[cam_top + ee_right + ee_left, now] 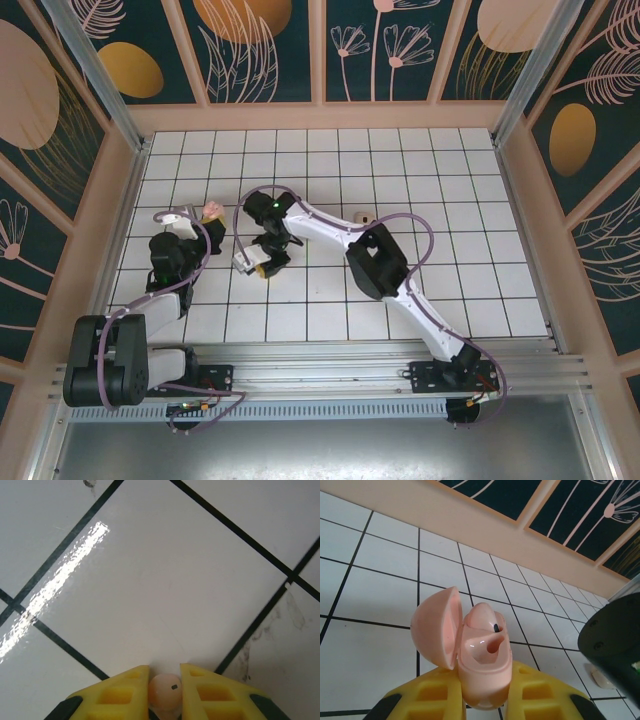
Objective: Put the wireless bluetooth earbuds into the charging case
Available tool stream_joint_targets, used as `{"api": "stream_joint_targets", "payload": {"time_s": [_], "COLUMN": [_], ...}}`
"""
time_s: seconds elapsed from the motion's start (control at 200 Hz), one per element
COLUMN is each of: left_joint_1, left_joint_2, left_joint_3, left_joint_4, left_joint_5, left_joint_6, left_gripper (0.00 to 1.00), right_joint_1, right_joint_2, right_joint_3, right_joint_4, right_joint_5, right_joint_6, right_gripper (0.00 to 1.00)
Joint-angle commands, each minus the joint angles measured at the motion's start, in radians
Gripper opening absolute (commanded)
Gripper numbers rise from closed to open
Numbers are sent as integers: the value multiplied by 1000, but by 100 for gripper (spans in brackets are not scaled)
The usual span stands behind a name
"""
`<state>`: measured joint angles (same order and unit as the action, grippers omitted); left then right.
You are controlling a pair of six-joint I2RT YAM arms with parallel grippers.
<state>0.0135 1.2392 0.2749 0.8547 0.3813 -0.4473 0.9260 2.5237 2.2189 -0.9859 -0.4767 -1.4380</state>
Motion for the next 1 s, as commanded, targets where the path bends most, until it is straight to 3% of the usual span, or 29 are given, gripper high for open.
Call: {"api": "stream_joint_targets", "payload": {"time_s": [0.0,0.235,0.5,0.696,0.996], "left_joint_1": [7,-14,-153,-254,-467], "left_joint_2": [-18,-24,-14,41,198], "left_joint_3": [22,-16,-21,-22,45], "left_joint_4": [21,142,190,298,416], "left_joint_5": [57,110,90,87,87], "left_joint_6": [43,32,114,143,260], "left_gripper": [14,13,13,13,13], "right_joint_1": [-35,-118,-230,-286,-373], "right_joint_2": [-136,-401,-675,-845,-1032], "right_joint_3": [-84,-486,-872,-1120,-1441], "right_joint_4": [59,353,719,1084,1728], "right_joint_5": [-82,-320,-568,-587,-453], "right_joint_6": [102,300,631,980,1526], "right_gripper": [19,19,18,18,19]}}
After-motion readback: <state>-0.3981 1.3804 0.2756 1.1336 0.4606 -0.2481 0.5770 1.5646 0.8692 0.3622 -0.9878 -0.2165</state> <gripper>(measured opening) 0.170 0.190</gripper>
